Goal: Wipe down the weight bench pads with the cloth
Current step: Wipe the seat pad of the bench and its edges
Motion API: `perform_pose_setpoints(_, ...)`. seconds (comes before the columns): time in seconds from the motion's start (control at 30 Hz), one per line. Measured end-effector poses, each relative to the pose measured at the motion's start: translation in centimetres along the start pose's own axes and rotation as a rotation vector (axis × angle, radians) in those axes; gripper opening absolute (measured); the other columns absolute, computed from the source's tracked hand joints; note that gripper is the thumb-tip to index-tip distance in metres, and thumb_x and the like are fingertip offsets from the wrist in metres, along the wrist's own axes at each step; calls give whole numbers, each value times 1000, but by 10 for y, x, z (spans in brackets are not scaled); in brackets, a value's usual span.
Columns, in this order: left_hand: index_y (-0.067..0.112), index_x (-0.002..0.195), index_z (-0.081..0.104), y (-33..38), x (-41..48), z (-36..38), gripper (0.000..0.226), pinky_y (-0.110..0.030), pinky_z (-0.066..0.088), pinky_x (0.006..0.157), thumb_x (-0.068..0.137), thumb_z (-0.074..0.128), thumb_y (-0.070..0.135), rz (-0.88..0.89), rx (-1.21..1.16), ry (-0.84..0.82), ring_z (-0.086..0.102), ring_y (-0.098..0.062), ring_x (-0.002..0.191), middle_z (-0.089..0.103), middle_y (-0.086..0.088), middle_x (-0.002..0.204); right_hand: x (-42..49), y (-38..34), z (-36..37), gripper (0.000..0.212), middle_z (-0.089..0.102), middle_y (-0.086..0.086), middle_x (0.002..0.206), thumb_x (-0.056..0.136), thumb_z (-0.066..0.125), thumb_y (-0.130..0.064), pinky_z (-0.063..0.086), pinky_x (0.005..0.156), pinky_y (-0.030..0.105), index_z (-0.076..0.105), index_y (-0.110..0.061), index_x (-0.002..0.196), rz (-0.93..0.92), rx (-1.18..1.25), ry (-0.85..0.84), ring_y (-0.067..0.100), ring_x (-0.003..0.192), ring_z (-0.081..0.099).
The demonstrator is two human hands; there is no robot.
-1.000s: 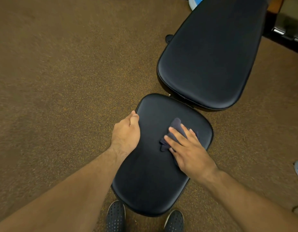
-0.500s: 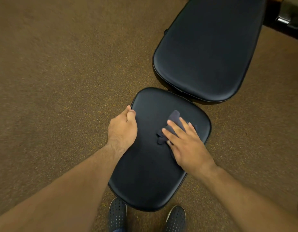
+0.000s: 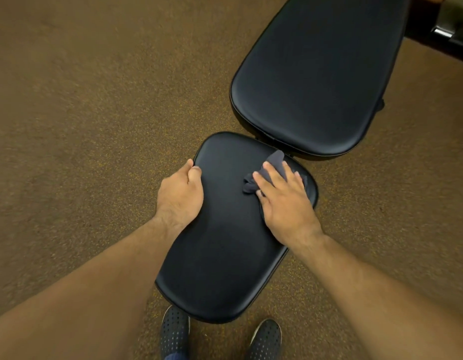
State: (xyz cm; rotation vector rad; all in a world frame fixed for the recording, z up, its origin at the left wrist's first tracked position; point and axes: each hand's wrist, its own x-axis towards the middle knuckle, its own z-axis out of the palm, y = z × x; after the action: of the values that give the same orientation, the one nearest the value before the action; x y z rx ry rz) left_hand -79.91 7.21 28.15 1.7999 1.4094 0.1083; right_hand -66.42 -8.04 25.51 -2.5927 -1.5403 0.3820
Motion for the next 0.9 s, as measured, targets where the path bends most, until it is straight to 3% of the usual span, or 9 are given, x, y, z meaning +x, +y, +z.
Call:
perform_pose_setpoints(0.1,20,146,43,3,1,-1,48,-27,25,111,101,31,34,0,43,-6,39,-20,137,45,2,149,-36,0,8,47,49,8,145,98,32,-30,31,110,56,57,-19,135,-14,-51,32,41,136,38)
perform_pose_setpoints(0.23,22,149,39,8,-4,2,50,-29,30,106,101,31,35,-25,77,-4,45,-24,131,48,-3,146,-71,11,10,45,51,7,143,96,34,-30,31,108,56,60,-18,131,-115,-44,1,40,136,38)
perform_pose_setpoints(0.33,23,150,37,11,-6,3,51,-30,31,107,101,31,35,-42,78,0,45,-25,131,48,-4,147,-49,24,5,45,53,7,142,97,34,-31,31,108,57,60,-17,131,-126,-34,1,40,135,41)
perform_pose_setpoints(0.43,21,150,37,11,-7,4,51,-29,31,107,101,31,35,-25,89,6,45,-24,131,45,-3,149,-10,35,-9,45,41,7,152,102,32,-30,24,113,56,50,-20,142,42,40,43,39,142,29)
perform_pose_setpoints(0.53,23,149,37,7,-7,5,52,-34,38,109,99,31,37,-30,58,9,55,-26,121,45,-2,149,6,37,-15,46,26,4,158,105,33,-32,22,116,43,35,-21,150,233,159,106,29,144,22)
perform_pose_setpoints(0.63,24,149,38,7,-7,4,53,-39,38,109,99,31,38,-29,52,-5,53,-25,124,42,1,151,-4,29,-13,49,26,5,157,105,34,-36,30,109,36,31,-22,151,417,307,200,27,137,33)
perform_pose_setpoints(0.77,24,149,38,8,-8,3,51,-28,34,108,100,33,37,-31,53,-2,51,-22,125,42,1,151,-30,9,-4,53,28,9,157,104,36,-39,32,107,34,27,-21,153,690,566,310,27,138,35)
perform_pose_setpoints(0.9,24,150,37,8,-8,2,50,-28,31,107,101,33,35,-25,65,-5,47,-24,129,47,-3,147,-58,-29,9,59,35,11,154,103,38,-39,30,109,34,20,-18,155,861,738,365,30,139,35)
